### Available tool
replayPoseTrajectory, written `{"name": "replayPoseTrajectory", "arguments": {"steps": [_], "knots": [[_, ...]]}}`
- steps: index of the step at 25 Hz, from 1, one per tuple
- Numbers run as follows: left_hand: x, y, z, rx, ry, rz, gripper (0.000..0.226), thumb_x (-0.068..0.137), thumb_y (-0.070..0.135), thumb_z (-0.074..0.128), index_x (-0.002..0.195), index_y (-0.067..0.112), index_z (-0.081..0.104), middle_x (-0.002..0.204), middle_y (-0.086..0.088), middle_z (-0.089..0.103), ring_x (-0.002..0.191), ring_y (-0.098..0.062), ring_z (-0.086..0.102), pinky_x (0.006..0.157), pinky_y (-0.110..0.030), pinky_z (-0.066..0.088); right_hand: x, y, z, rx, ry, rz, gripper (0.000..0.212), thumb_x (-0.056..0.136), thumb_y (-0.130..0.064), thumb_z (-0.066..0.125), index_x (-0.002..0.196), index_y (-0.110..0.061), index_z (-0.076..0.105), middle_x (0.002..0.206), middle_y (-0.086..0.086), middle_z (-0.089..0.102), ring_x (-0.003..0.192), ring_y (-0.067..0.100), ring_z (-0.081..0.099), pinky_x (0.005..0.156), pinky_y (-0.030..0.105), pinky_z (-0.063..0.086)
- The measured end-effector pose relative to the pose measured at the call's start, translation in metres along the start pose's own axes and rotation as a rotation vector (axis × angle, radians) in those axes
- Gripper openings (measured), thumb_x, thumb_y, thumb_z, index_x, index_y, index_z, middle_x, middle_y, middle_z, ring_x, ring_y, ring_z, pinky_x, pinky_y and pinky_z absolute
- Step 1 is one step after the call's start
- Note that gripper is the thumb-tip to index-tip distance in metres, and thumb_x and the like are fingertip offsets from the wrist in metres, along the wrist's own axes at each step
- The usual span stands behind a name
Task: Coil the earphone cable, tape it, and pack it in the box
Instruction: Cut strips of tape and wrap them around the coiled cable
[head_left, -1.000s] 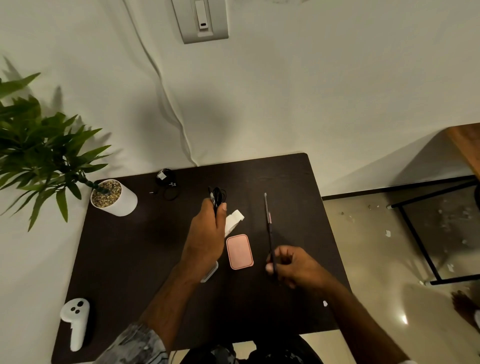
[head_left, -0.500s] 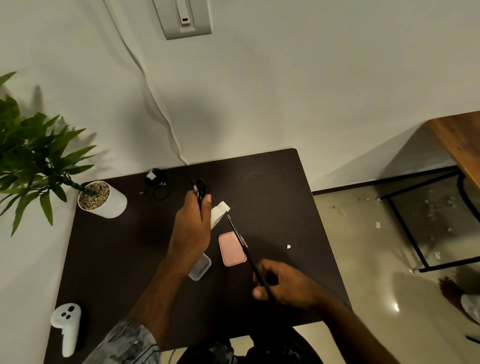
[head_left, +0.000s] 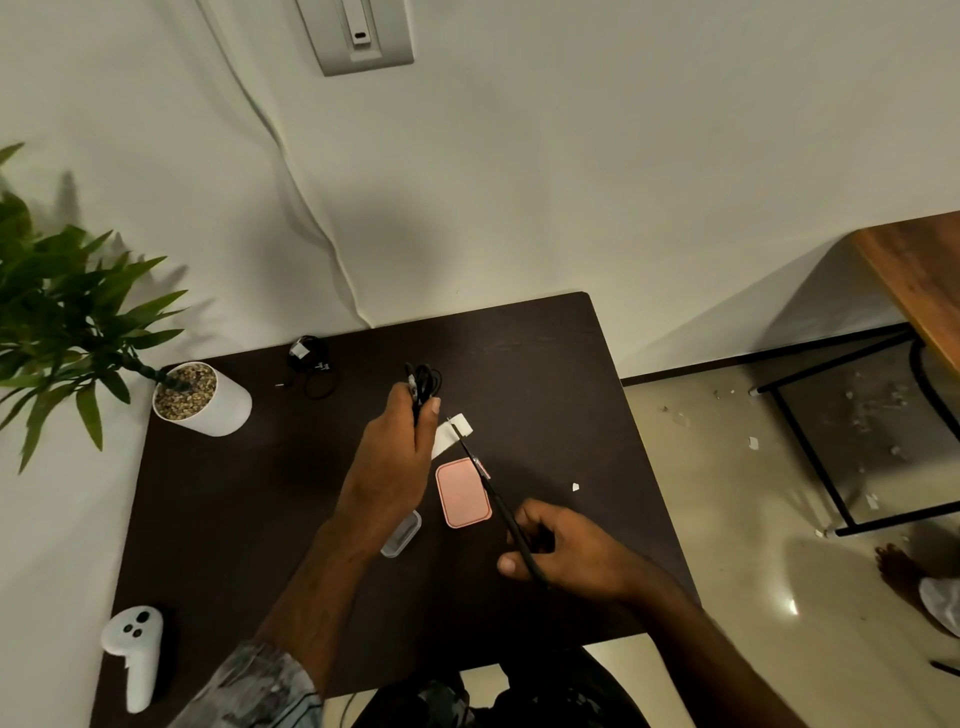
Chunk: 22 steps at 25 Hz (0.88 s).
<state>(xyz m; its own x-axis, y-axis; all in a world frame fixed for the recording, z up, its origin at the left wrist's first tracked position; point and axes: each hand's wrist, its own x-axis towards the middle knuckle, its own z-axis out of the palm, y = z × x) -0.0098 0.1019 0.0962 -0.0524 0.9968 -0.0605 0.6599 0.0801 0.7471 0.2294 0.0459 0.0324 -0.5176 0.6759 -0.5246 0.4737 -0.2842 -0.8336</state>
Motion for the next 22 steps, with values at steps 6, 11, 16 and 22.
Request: {"name": "replayPoseTrajectory", "arguments": {"steps": [6, 11, 16, 22], "knots": [[0.0, -0.0041, 0.004, 0.013, -0.072, 0.03, 0.015, 0.107, 0.035, 0.043, 0.107, 0.023, 0.051, 0.068, 0.0, 0.058, 0.049, -0.007, 0.053, 0.043, -0.021, 0.045, 0.0022, -0.0045, -0.0009, -0.029, 0.053, 0.004, 0.04, 0.082, -0.068, 0.073, 0.091, -0.031, 0.061, 0.088, -0.006, 0.064, 0.085, 0.014, 0.065, 0.083, 0.039, 0.06], [0.0002, -0.0043, 0.0035, 0.011, -0.084, 0.026, 0.014, 0.108, 0.033, 0.043, 0.108, 0.021, 0.05, 0.068, 0.001, 0.058, 0.049, -0.005, 0.055, 0.042, -0.019, 0.044, 0.0049, -0.0058, 0.0016, -0.037, 0.093, 0.032, 0.037, 0.089, -0.061, 0.072, 0.094, -0.025, 0.064, 0.087, -0.001, 0.069, 0.087, 0.021, 0.071, 0.079, 0.036, 0.061], [-0.0006, -0.0067, 0.0052, 0.018, -0.076, 0.007, 0.014, 0.108, 0.032, 0.043, 0.109, 0.02, 0.05, 0.068, 0.003, 0.057, 0.05, -0.002, 0.056, 0.043, -0.017, 0.043, 0.0058, -0.0057, 0.0019, -0.038, 0.078, 0.064, 0.034, 0.091, -0.053, 0.073, 0.094, -0.021, 0.064, 0.086, -0.001, 0.068, 0.086, 0.021, 0.071, 0.077, 0.033, 0.06], [-0.0002, -0.0093, 0.0073, 0.014, -0.071, -0.028, 0.015, 0.107, 0.031, 0.043, 0.11, 0.019, 0.051, 0.071, 0.002, 0.058, 0.053, 0.001, 0.057, 0.045, -0.016, 0.045, 0.0097, -0.0003, 0.0008, -0.054, 0.111, 0.07, 0.032, 0.093, -0.045, 0.074, 0.093, -0.015, 0.065, 0.086, 0.007, 0.068, 0.078, 0.012, 0.064, 0.074, 0.028, 0.057]]}}
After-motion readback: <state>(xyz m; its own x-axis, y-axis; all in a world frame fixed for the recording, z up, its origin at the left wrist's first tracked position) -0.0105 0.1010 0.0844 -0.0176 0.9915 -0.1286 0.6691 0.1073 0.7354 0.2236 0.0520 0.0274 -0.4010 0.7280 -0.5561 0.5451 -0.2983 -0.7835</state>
